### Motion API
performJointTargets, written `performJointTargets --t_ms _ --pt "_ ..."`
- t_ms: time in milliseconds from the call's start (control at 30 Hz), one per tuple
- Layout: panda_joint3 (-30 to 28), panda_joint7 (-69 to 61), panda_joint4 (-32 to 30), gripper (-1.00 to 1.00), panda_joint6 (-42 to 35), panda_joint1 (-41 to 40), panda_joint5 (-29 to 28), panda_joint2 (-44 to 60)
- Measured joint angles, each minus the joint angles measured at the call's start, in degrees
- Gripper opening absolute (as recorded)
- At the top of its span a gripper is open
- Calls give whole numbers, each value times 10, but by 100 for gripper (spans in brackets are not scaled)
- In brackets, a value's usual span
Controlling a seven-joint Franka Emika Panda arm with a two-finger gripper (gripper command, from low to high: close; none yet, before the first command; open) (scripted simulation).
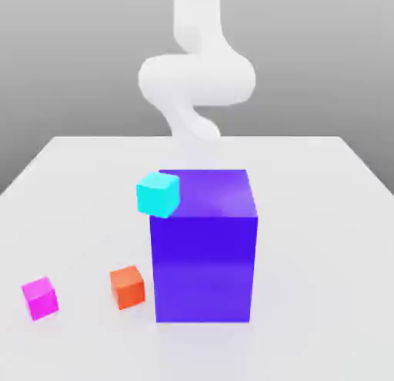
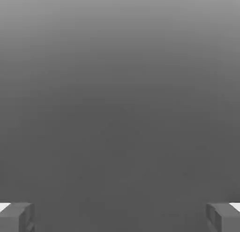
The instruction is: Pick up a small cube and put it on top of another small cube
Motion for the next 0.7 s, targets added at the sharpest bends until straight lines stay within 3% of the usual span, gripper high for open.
performJointTargets --t_ms 700 --pt "-159 34 -118 0 200 -134 99 439"
